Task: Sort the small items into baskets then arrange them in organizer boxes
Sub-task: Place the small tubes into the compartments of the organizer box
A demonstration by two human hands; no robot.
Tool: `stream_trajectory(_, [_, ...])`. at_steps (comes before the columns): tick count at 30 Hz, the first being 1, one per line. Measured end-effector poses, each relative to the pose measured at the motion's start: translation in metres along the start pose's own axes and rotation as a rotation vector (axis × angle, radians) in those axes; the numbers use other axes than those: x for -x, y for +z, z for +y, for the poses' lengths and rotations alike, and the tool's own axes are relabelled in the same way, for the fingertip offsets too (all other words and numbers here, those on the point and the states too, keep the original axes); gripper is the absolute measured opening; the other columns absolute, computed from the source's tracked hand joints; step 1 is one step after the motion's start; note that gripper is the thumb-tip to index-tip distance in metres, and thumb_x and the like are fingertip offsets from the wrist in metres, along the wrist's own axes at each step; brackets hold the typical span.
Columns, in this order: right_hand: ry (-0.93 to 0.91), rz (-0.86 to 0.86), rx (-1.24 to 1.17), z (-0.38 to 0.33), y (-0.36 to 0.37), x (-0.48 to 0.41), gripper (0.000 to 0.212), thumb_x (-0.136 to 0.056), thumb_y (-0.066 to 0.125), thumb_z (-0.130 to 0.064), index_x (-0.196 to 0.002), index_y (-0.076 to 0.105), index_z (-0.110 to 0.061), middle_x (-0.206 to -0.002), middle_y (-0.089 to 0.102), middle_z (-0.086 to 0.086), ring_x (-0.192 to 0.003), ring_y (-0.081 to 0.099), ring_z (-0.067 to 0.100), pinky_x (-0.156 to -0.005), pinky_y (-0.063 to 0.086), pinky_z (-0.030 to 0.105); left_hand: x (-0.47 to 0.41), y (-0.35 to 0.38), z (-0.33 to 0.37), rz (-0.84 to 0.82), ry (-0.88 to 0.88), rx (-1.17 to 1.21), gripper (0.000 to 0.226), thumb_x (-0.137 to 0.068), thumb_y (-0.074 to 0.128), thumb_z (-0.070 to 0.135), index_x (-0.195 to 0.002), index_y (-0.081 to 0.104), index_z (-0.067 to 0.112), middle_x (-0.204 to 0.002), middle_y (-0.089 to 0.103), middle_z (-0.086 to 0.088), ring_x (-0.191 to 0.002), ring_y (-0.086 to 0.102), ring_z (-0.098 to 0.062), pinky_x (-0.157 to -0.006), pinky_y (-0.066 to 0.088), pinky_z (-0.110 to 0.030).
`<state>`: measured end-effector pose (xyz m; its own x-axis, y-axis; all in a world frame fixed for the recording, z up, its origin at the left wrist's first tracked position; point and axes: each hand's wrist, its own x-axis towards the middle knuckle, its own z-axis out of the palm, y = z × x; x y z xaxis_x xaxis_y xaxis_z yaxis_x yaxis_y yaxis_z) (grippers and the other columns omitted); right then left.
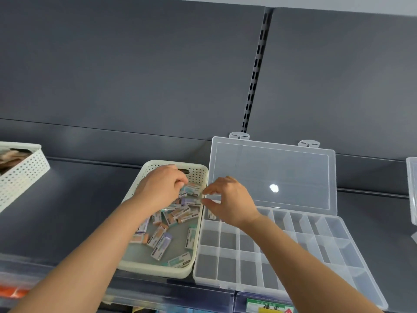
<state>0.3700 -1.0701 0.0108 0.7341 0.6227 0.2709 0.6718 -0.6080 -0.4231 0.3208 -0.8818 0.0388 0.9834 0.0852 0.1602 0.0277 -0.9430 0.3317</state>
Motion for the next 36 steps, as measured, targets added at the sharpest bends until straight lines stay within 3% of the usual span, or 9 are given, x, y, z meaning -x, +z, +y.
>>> stream_trajectory(4, [-0.140,-0.140,0.085,-0.035,0.014,-0.015,0.025,-0.086,0.064,-0.036,-0.106,0.072,-0.025,-0.107,0.067,-0.001,-0.105,0.051,0.019,-0.085,0.049,0.033,0.019,-0.007,-0.031,-0.344,-0.165,-0.112,0.017,-0.090,0.063,0.027,-0.104,0.072,0.026,-0.103,0.064,0.015,-0.092,0.061,-0.011,-0.083,0.052,-0.033])
stream_trajectory(6, [-0.178,-0.239,0.205,-0.047,0.025,-0.024,0.028,-0.087,0.062,-0.037,-0.110,0.070,-0.025,-0.109,0.064,0.001,-0.109,0.050,0.021,-0.088,0.049,0.036,0.031,-0.001,-0.039,-0.457,-0.199,-0.130,0.013,-0.084,0.069,0.032,-0.092,0.073,0.023,-0.095,0.068,0.007,-0.083,0.062,-0.014,-0.072,0.051,-0.030])
stream_trajectory(8, [-0.203,-0.325,0.350,-0.055,0.037,-0.032,0.028,-0.088,0.060,-0.034,-0.111,0.068,-0.021,-0.109,0.063,0.004,-0.109,0.050,0.023,-0.088,0.049,0.037,0.039,0.009,-0.039,-0.474,-0.211,-0.155,0.021,-0.080,0.070,0.040,-0.079,0.070,0.019,-0.079,0.064,0.003,-0.073,0.061,-0.017,-0.060,0.045,-0.027])
stream_trajectory(13, [-0.193,-0.435,0.498,-0.061,0.060,-0.043,0.022,-0.088,0.058,-0.025,-0.102,0.064,-0.010,-0.096,0.061,0.006,-0.096,0.058,0.025,-0.073,0.045,0.032,0.049,0.030,-0.035,-0.369,-0.215,-0.342,0.039,-0.074,0.067,0.059,-0.067,0.052,0.024,-0.068,0.054,0.007,-0.067,0.054,-0.015,-0.059,0.036,-0.026])
stream_trajectory(16, [-0.187,-0.460,0.507,-0.059,0.064,-0.047,0.018,-0.087,0.057,-0.016,-0.102,0.061,-0.007,-0.097,0.061,0.008,-0.091,0.059,0.026,-0.069,0.042,0.032,0.051,0.035,-0.035,-0.385,-0.269,-0.228,0.041,-0.074,0.070,0.056,-0.065,0.043,0.027,-0.064,0.048,0.011,-0.060,0.049,-0.007,-0.051,0.032,-0.020])
stream_trajectory(19, [-0.158,-0.459,0.446,-0.058,0.064,-0.049,0.016,-0.090,0.054,-0.019,-0.099,0.063,-0.009,-0.095,0.062,0.009,-0.089,0.060,0.028,-0.069,0.047,0.033,0.051,0.035,-0.037,-0.401,-0.281,-0.179,0.039,-0.070,0.074,0.057,-0.068,0.051,0.026,-0.073,0.057,0.009,-0.070,0.057,-0.012,-0.062,0.044,-0.026])
stream_trajectory(26, [-0.034,-0.137,0.002,-0.055,0.035,-0.039,0.012,-0.089,0.059,-0.021,-0.096,0.068,-0.019,-0.091,0.070,0.001,-0.086,0.063,0.021,-0.076,0.051,0.031,0.040,0.024,-0.036,-0.306,-0.296,0.017,0.025,-0.083,0.065,0.025,-0.107,0.064,0.031,-0.106,0.062,0.007,-0.091,0.058,-0.016,-0.074,0.047,-0.029])
stream_trajectory(31, [0.108,0.167,-0.188,-0.033,-0.009,-0.023,0.009,-0.083,0.066,-0.017,-0.087,0.074,-0.016,-0.083,0.070,0.002,-0.075,0.063,0.020,-0.074,0.052,0.035,0.014,-0.002,-0.006,-0.010,-0.181,0.257,0.013,-0.083,0.065,0.020,-0.087,0.065,0.032,-0.081,0.060,0.018,-0.073,0.057,-0.002,-0.061,0.044,-0.024])
stream_trajectory(36, [0.236,0.261,-0.181,0.011,-0.047,0.003,0.006,-0.081,0.070,-0.014,-0.084,0.075,-0.014,-0.083,0.069,0.004,-0.073,0.062,0.021,-0.073,0.051,0.036,-0.007,0.011,0.052,0.059,0.016,0.445,0.017,-0.077,0.072,0.018,-0.075,0.062,0.031,-0.072,0.062,0.019,-0.063,0.054,0.009,-0.054,0.036,-0.008])
